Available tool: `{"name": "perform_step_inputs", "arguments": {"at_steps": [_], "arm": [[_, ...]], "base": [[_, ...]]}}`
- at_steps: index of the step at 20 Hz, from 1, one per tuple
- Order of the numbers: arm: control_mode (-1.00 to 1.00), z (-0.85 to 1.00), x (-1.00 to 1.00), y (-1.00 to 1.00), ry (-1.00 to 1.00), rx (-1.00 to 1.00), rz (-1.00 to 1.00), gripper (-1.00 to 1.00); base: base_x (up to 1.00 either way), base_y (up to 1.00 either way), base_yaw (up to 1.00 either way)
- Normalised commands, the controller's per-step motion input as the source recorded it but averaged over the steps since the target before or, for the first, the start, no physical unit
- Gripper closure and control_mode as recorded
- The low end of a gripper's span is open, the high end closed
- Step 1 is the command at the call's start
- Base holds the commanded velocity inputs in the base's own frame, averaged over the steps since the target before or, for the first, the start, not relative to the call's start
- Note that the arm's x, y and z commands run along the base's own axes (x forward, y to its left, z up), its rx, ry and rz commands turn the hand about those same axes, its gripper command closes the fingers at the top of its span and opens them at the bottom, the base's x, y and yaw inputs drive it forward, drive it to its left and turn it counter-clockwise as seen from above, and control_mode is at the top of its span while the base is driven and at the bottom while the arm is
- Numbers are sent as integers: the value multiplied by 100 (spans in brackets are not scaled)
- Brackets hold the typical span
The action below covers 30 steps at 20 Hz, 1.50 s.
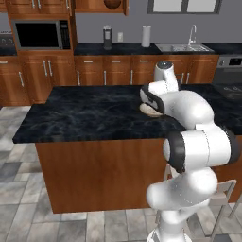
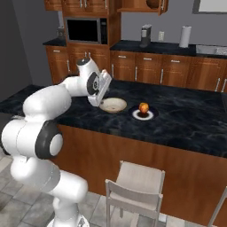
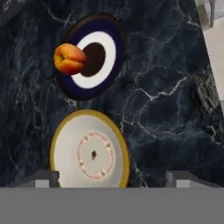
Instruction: Take the smaller bowl and place it next to the appetizer plate on the dining counter , and place the larger bowl next to the plate with cooked food.
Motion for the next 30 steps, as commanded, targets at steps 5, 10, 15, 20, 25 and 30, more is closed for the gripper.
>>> {"name": "perform_step_inputs", "arguments": {"at_steps": [5, 10, 15, 20, 25, 30], "arm": [[-100, 65, -100, 1, -7, 3, -16, -100], [-100, 34, -100, 26, -44, -4, -2, -100], [-100, 14, -100, 54, -57, -9, 1, -100], [100, 0, 0, 0, 0, 0, 0, -100], [100, 0, 0, 0, 0, 0, 0, -100], [100, 0, 0, 0, 0, 0, 0, -100]], "base": [[0, 0, 0], [0, 0, 0], [0, 0, 0], [-68, 94, 26], [-16, 100, 22], [53, 100, 2]]}}
